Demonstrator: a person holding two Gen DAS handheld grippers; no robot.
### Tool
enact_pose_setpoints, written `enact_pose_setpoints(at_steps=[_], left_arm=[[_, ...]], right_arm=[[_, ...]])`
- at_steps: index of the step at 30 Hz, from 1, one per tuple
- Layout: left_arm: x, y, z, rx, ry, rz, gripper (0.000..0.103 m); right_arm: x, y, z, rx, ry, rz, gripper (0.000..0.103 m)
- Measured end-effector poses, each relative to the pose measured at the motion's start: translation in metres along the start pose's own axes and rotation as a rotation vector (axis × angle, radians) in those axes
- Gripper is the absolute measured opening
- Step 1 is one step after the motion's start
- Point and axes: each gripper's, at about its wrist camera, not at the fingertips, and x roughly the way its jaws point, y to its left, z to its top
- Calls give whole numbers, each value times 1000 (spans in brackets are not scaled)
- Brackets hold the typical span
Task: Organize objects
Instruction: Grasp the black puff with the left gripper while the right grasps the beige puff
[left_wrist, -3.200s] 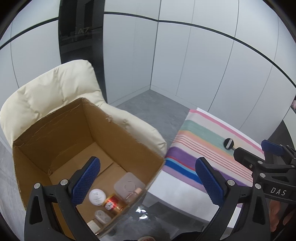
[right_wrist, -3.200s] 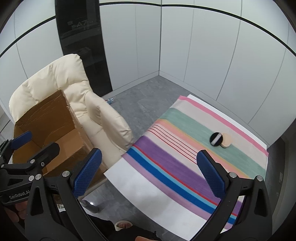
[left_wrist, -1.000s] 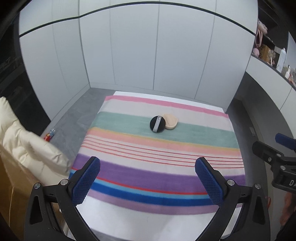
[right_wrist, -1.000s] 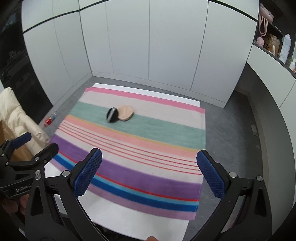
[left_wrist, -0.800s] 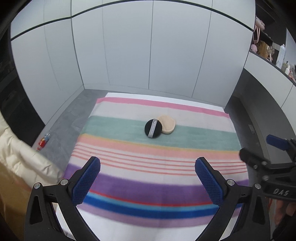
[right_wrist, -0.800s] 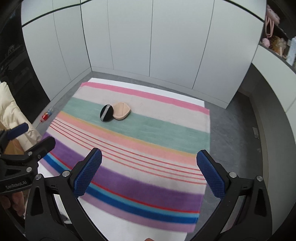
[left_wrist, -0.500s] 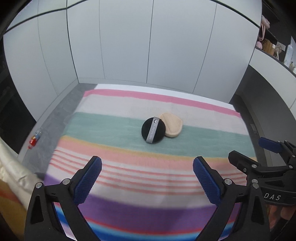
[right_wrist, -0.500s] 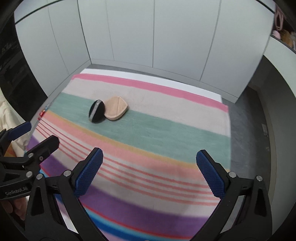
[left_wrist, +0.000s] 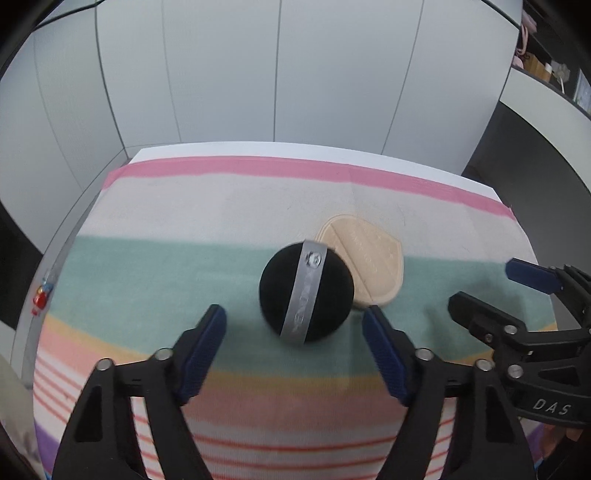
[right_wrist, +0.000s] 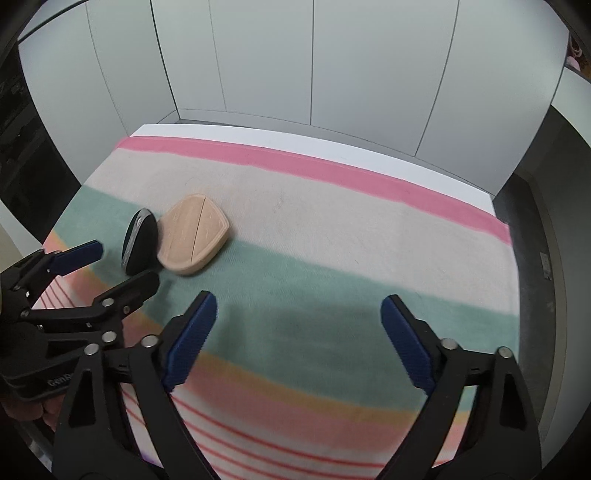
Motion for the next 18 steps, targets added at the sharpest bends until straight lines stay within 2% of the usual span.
enact_pose_setpoints(at_steps=[3,5,9,13,18], left_arm=[[2,3,5,19,-5,-33,62],[-1,6,5,25,-10,-44,44],[-11,24,1,-8,-2,-49,39],[-18,44,-3,-58,9,-6,36],[-20,62,-8,-71,25,59,36]], right_arm=[[5,2,6,-11,-1,3,89],[6,5,9,-16,-8,13,89],[11,19,12,-41,-7,41,89],[16,40,17,-56,-10,90,90],[31,68,25,-102,-1,86,91]])
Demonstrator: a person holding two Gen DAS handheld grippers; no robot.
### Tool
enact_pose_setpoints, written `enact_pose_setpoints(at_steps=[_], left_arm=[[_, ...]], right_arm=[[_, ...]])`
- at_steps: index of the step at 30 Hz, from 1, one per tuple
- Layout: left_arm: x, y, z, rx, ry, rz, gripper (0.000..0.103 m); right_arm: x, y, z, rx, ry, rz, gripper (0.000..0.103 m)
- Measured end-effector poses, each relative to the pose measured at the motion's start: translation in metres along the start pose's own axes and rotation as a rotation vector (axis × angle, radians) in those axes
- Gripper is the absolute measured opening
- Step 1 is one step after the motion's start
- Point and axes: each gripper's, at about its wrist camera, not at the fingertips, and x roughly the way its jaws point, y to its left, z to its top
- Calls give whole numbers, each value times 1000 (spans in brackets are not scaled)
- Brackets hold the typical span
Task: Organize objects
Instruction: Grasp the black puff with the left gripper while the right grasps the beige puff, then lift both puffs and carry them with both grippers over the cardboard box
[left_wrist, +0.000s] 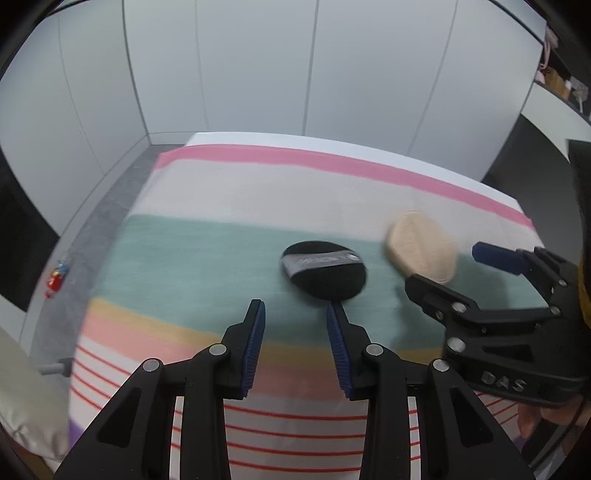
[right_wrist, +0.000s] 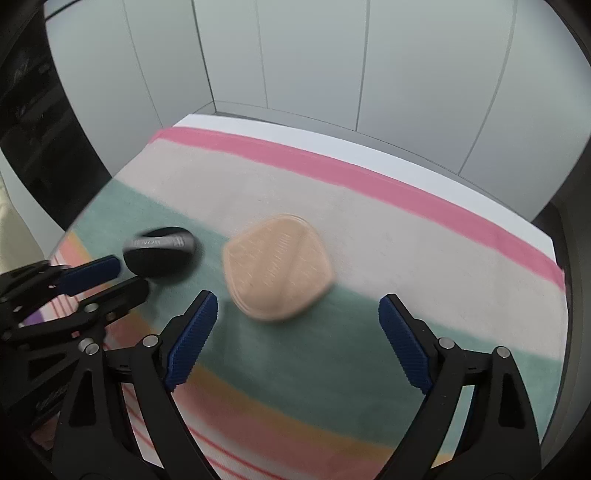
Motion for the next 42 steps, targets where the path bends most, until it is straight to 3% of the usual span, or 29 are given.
enact_pose_setpoints(at_steps=[3,6,7,8,12,18,21,22,31,42], left_arm=[[1,8,0,-18,14,0,38],[-1,11,0,-12,-5,4,72],[-2,10,0,-8,-17,15,83],[-2,9,1,-4,-26,14,86],[5,1,5,-3,-17,-7,86],[22,-16,16,12,-2,-8,81],[24,-26,20,42,-9,20,65],[23,-28,20,47,-11,24,53],[-8,-37,16,36,-5,-1,51],[-96,-45,6,-23,-49,-29,51]], right_arm=[[13,10,7,-17,17,-15,91],[19,13,9,-19,27,-28,86],[18,13,9,-18,20,-23,77],[17,10,10,-25,14,-23,69],[12,0,7,-28,10,-31,62],[10,-23,5,15,11,-65,61],[7,-33,2,40,17,-66,61],[5,-36,1,46,19,-68,61],[-18,-42,-2,91,14,-63,61],[-90,-30,-10,114,-1,-55,61]])
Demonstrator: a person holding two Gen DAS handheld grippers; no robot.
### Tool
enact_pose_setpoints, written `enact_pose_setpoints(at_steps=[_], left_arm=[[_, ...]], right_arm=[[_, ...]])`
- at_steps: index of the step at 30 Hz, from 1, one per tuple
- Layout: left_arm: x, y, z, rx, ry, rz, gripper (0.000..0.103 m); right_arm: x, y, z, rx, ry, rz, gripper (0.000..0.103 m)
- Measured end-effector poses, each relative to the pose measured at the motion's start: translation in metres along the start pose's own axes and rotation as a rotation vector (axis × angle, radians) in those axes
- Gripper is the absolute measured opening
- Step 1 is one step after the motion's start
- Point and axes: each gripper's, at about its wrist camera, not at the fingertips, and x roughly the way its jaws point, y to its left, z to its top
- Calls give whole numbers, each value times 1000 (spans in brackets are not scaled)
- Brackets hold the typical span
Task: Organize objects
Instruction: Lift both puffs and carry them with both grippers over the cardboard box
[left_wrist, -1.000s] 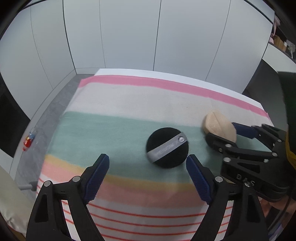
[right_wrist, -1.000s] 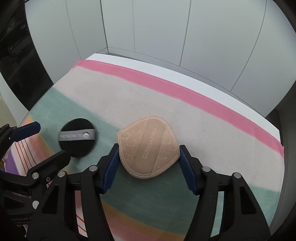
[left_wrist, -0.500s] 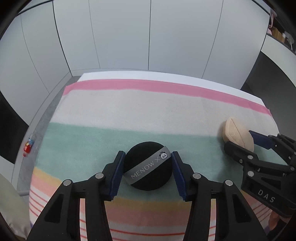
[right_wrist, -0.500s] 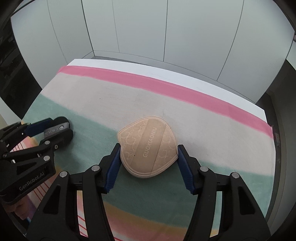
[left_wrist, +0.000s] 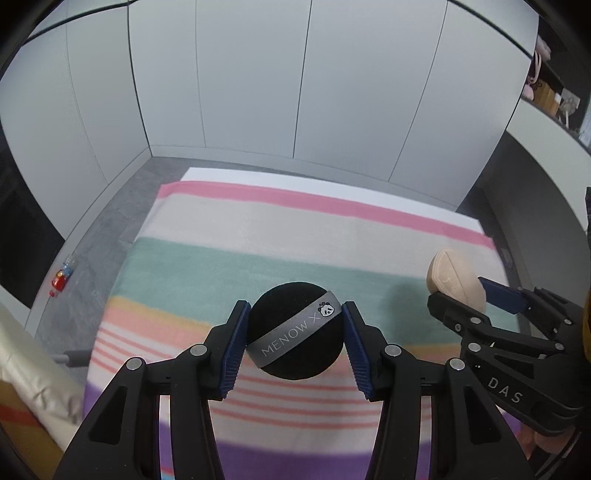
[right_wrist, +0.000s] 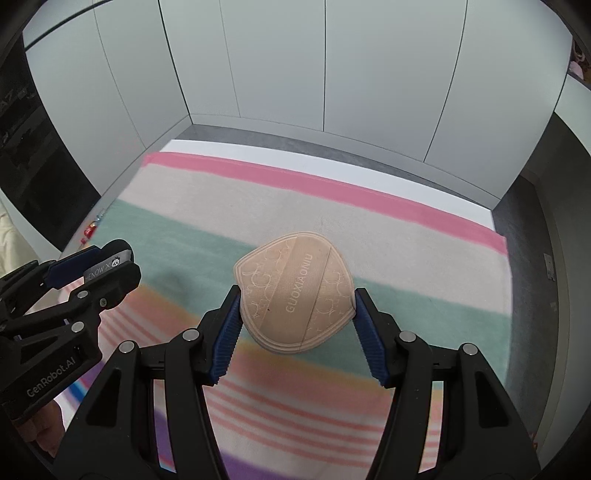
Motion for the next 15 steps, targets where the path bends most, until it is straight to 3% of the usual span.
enact_pose_setpoints(at_steps=[15], left_arm=[[-134,-23,-33,-23,-55,-29,51]], right_arm=[[-137,0,-35,38,-46,18,61]])
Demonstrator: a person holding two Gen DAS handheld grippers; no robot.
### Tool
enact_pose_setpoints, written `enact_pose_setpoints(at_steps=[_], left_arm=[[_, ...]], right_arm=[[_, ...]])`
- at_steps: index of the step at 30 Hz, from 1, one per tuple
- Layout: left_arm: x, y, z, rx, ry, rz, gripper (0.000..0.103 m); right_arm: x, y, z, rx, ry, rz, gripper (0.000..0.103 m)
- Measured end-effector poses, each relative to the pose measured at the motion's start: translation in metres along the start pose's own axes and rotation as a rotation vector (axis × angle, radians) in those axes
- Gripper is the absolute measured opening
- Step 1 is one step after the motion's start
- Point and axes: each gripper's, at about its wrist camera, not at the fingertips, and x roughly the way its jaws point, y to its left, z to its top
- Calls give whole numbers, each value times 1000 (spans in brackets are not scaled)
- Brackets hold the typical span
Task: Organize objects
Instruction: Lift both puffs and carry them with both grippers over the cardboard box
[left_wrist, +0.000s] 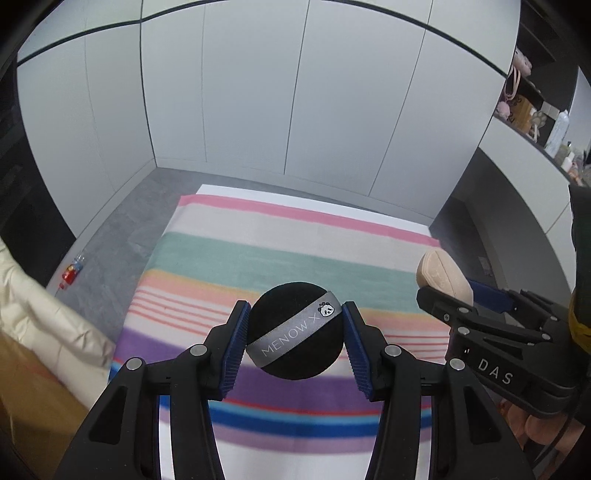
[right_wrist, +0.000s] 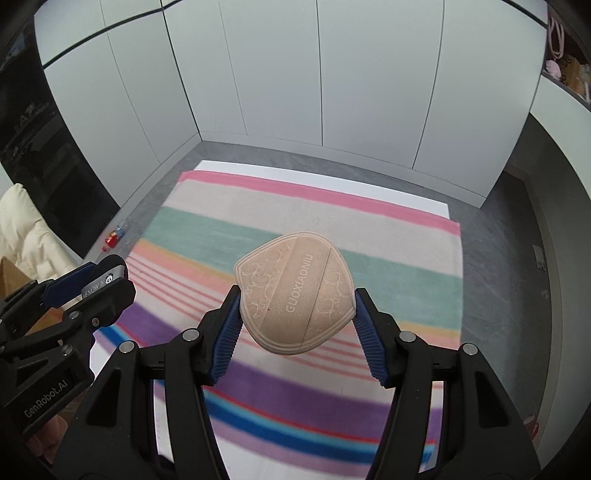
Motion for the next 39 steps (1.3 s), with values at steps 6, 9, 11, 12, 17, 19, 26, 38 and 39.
enact_pose_setpoints(at_steps=[6,9,11,12,17,19,26,38,39], left_arm=[[-48,2,-17,-36,-23,-17,51],[-68,5,-26,-43,-40,-13,51],[-79,8,-32,-48,-50,-12,51],[-87,10,-36,-51,-57,-13,51],[-112,16,-51,-58,-91,-11,51],[-123,18,-58,-66,-103,-7,51],[-134,29,-72,-55,-128,13,51],[-135,77,-81,-109,-143,72,51],[-135,82,-82,-119,-143,76,51]], right_arm=[[-44,2,-23,7,1,-1,61],[-67,3,-35,6,-4,-4,61],[-80,5,-43,4,-5,-5,61],[-87,6,-46,2,-8,-7,61],[-112,18,-64,-56,-24,-8,61],[-117,25,-68,-79,-22,4,61],[-124,51,-72,-148,-44,41,61],[-105,80,-65,-140,-26,104,61],[-103,84,-64,-142,-27,107,61]])
